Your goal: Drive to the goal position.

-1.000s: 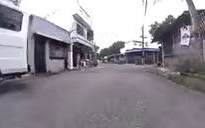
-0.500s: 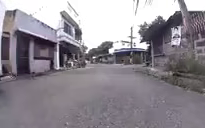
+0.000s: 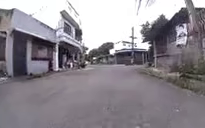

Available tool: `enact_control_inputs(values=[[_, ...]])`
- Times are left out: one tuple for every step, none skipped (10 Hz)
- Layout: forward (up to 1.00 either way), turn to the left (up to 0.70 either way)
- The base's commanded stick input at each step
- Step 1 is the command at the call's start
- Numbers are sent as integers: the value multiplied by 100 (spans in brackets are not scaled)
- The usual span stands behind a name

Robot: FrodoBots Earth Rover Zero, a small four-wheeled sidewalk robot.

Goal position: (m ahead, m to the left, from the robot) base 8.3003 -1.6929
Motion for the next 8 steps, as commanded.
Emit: enact_control_inputs(values=[[70,16],[70,16],[70,16],[70,16],[70,16],[70,16],[70,16],[70,6]])
